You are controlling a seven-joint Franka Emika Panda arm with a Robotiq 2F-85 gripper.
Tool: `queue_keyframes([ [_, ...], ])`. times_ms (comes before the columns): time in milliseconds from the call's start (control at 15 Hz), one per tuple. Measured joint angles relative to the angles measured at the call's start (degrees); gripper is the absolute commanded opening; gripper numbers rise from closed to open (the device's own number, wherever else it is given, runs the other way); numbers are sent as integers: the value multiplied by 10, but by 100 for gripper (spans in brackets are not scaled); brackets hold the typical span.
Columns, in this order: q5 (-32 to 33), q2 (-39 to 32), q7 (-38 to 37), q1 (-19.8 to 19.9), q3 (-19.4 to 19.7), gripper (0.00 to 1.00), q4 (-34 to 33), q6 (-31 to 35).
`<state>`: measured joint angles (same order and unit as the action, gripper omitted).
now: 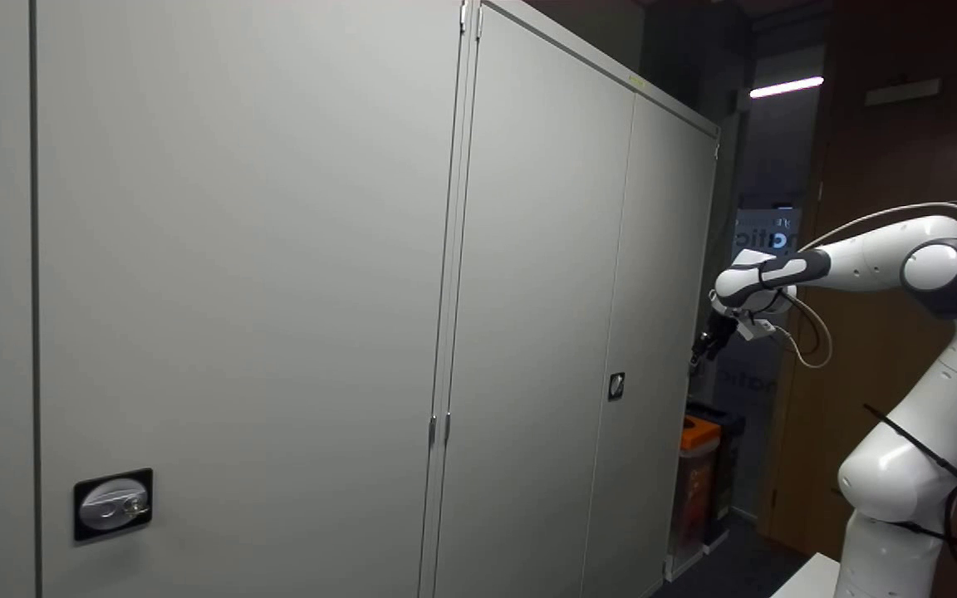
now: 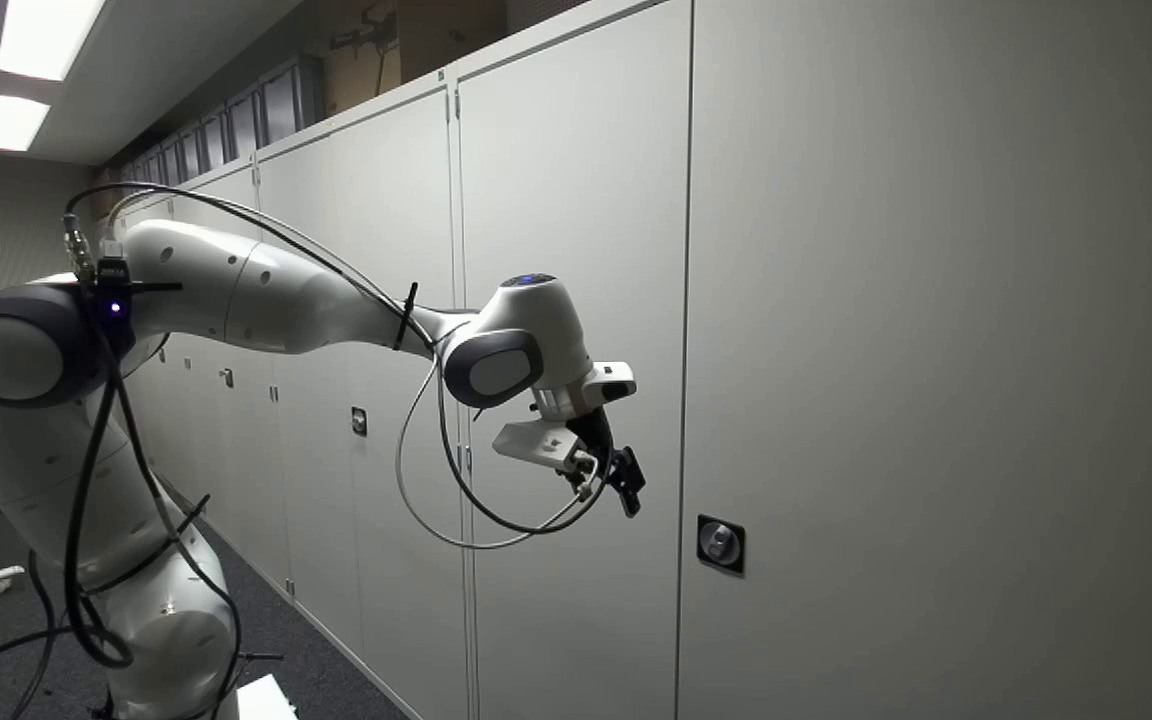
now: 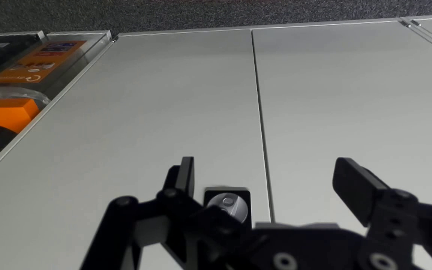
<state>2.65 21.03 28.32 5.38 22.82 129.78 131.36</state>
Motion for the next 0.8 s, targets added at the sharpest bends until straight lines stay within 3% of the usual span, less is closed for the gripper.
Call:
queue_keyframes([
  [800, -15, -15, -2, 10, 0, 100, 0, 4],
])
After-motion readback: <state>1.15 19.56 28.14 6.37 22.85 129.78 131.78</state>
